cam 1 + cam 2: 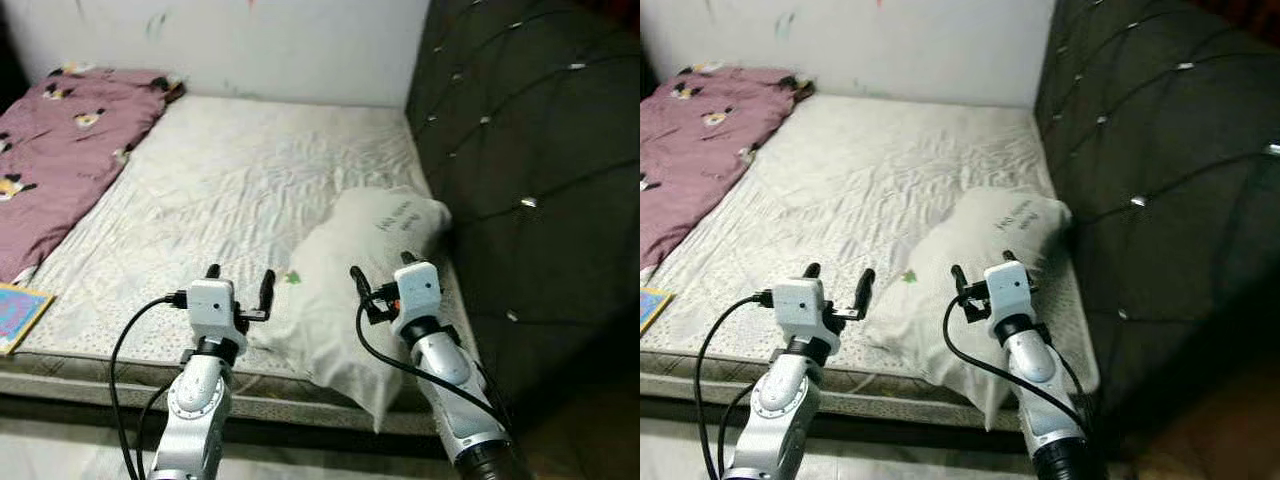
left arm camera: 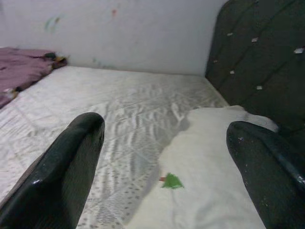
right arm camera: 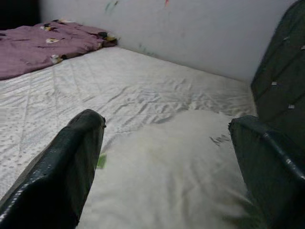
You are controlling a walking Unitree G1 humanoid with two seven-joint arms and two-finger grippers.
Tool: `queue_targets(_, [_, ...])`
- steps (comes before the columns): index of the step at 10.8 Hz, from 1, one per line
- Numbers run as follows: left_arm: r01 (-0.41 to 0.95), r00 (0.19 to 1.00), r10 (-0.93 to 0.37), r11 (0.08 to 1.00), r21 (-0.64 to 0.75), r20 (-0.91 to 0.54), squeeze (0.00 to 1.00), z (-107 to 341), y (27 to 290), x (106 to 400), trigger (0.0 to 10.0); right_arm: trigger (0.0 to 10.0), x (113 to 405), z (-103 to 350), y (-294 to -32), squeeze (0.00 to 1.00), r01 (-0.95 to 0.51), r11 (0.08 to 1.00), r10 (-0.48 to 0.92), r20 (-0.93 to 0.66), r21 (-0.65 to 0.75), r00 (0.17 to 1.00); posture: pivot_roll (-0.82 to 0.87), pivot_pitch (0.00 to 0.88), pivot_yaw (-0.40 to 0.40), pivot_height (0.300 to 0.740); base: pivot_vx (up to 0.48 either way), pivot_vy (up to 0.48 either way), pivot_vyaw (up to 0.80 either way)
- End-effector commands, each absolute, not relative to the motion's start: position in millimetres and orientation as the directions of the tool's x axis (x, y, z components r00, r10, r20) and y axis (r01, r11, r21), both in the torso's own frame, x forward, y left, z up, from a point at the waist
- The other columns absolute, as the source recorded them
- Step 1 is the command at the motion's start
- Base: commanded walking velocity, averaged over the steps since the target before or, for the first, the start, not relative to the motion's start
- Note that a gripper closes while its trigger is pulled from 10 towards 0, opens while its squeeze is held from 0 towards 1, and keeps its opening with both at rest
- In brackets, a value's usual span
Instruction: Clean up the room
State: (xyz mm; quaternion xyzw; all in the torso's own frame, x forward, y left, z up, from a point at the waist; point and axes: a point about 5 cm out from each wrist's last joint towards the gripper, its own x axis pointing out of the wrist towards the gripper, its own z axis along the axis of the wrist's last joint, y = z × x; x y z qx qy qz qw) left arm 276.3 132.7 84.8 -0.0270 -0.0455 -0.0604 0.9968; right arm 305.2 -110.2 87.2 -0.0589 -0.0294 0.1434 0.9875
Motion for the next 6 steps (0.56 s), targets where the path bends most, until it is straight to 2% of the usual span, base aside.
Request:
queue_targets(1, [0.131,0.987,-0.126,0.990,-0.046,0.096,0.00,86.0,132.6,276.0,10.0,10.0,305.8,87.8,-111.5,0.00,-0.281,0.951,0.288,0.043,-0.128,0.957,0.01,0.053,-0.011,0.740,0.349,0.000,0.00])
queue_targets(6, [0.134,0.987,-0.129,0.990,-0.047,0.095,0.00,85.9,132.8,276.3,10.0,10.0,306.7,87.7,-111.6,0.00,-0.280,0.952,0.286,0.040,-0.123,0.957,0.01,0.053,-0.010,0.740,0.346,0.000,0.00])
